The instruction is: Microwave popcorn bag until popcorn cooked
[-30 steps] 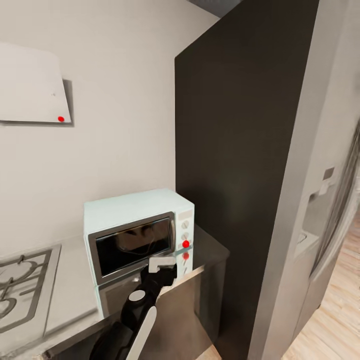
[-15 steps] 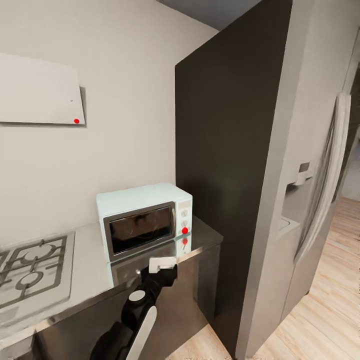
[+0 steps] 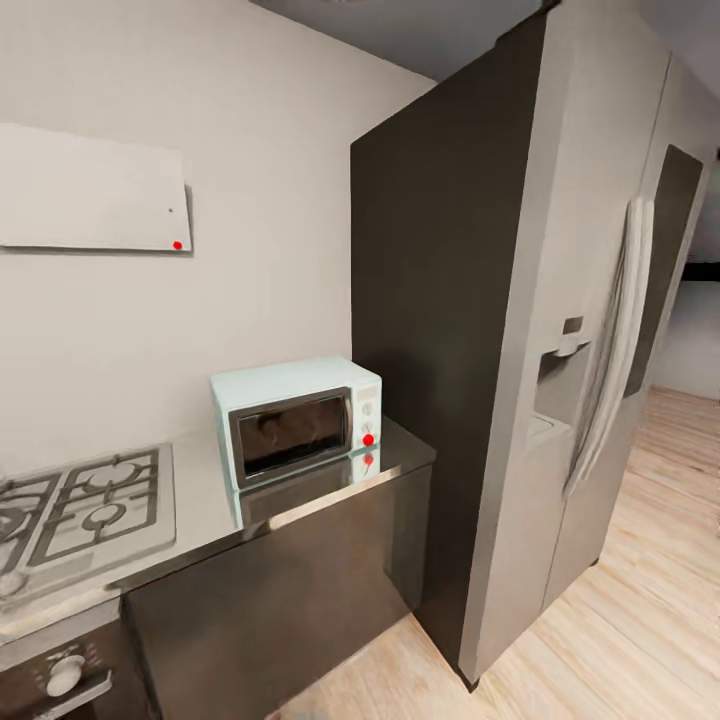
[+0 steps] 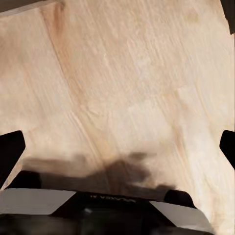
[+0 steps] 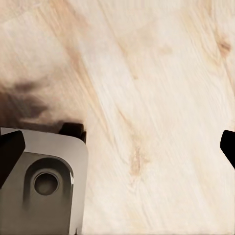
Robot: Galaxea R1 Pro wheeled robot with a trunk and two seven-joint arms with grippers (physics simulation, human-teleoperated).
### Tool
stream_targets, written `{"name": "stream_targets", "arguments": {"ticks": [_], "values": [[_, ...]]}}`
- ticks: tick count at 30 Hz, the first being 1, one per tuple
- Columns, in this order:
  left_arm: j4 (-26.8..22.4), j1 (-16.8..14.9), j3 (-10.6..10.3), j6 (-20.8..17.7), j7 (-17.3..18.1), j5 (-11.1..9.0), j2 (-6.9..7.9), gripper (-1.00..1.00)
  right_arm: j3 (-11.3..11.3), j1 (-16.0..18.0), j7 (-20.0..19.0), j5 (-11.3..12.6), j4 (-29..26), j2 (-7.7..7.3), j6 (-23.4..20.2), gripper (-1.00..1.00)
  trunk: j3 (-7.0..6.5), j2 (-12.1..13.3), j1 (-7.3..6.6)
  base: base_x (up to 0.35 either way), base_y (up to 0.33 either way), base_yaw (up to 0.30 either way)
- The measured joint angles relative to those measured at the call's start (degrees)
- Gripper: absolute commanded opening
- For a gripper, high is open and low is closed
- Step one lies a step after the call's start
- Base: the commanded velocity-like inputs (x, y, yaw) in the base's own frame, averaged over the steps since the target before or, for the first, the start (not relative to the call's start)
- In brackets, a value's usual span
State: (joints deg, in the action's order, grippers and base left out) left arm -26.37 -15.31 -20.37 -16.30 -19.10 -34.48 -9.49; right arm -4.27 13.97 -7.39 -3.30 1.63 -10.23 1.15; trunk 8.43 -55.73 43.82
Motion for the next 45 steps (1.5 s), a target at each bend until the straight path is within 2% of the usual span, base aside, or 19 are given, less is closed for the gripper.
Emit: {"name": "stream_targets", "arguments": {"ticks": [3, 4, 5, 7, 10, 13, 23, 33, 45], "values": [[13.48, -0.01, 0.11, 5.0, 0.11, -1.62, 0.05, 1.0, 0.0, 0.0, -0.01, 0.0, 0.0, -0.02, -0.07, 1.0, 0.0, 0.0, 0.0, -0.346, 0.0, 0.0], [18.56, -0.01, 0.21, 7.89, 0.25, -2.16, 0.19, 1.0, 0.0, 0.0, -0.03, 0.0, 0.01, 0.01, -0.13, 1.0, 0.01, -0.01, 0.0, -0.346, 0.0, 0.0], [21.6, -0.02, 0.21, 9.93, 0.6, -2.52, 0.31, 1.0, 0.0, 0.0, -0.05, 0.0, 0.01, 0.06, -0.15, 1.0, 0.0, -0.01, 0.0, -0.346, 0.0, 0.0], [25.61, 0.45, 0.14, 13.82, 4.59, -3.12, 1.18, 1.0, 0.0, 0.0, -0.06, 0.0, 0.01, 0.13, -0.19, 1.0, 0.0, -0.01, 0.0, -0.346, 0.0, 0.01], [26.32, 0.54, 0.11, 15.12, 10.34, -2.95, 1.49, 1.0, 0.0, 0.01, -0.03, 0.0, 0.02, -0.05, -0.23, 1.0, 0.03, -0.01, -0.01, -0.259, 0.0, 0.209], [26.37, 0.79, 0.07, 15.26, 11.34, -2.94, 1.51, 1.0, -0.01, 0.01, -0.05, -0.06, 0.03, -0.18, -0.45, 1.0, 0.12, -0.01, -0.03, -0.059, 0.0, 0.258], [26.37, 1.03, 0.02, 15.33, 11.45, -3.02, 1.51, 1.0, -0.08, 0.01, -0.13, -0.13, 0.03, -0.4, -0.59, 1.0, 0.75, -0.01, -0.03, -0.003, 0.0, 0.224], [26.37, 1.16, 0.02, 15.38, 11.41, -3.02, 1.29, 1.0, -0.17, 0.02, -0.28, -2.83, 0.04, -0.47, -0.65, 1.0, 1.48, -0.01, -0.03, 0.0, 0.0, 0.206], [26.38, 1.37, 0.02, 16.56, 11.31, -3.1, 1.16, 1.0, -0.16, 0.01, -0.77, -3.27, 0.02, -0.55, -0.13, 1.0, 2.35, -0.02, -0.03, 0.0, 0.0, 0.208]]}}
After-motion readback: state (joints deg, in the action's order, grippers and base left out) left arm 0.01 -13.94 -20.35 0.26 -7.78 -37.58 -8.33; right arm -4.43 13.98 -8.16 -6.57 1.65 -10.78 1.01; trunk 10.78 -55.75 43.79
